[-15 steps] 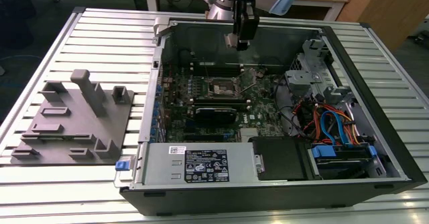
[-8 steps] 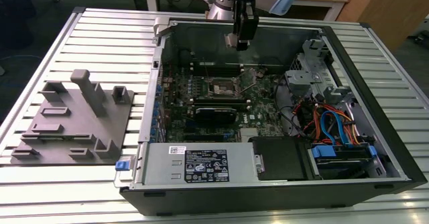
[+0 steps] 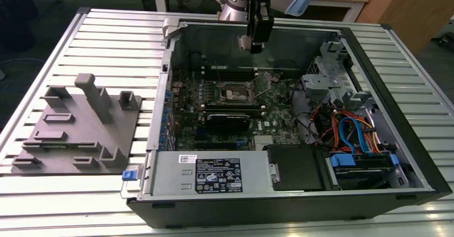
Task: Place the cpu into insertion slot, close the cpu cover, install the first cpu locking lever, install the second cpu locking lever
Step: 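Place the cpu into insertion slot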
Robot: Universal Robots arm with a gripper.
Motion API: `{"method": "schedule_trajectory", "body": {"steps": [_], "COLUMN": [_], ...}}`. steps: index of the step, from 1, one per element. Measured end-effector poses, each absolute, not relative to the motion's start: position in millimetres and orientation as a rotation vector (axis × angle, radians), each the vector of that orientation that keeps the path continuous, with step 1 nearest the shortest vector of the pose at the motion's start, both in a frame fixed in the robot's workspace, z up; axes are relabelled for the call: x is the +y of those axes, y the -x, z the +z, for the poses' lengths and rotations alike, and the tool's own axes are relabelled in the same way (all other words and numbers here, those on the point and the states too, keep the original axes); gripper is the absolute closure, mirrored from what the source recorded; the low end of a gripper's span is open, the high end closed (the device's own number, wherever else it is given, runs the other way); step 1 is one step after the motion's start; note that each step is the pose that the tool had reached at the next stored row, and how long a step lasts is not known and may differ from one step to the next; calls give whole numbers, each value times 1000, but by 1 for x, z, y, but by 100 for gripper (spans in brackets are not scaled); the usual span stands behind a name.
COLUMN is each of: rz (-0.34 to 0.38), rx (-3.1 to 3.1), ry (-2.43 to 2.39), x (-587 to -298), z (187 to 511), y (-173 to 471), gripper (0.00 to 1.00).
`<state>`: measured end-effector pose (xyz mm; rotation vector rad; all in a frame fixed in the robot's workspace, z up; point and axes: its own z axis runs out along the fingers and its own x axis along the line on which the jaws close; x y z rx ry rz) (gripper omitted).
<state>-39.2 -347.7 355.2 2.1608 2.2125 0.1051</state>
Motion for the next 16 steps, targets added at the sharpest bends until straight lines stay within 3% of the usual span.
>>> {"method": "schedule_trajectory", "body": {"steps": [16], "rz": [105], "rx": [2209], "ry": [-2164], "x": [-348], "z": [355], "y": [39], "gripper": [46]}}
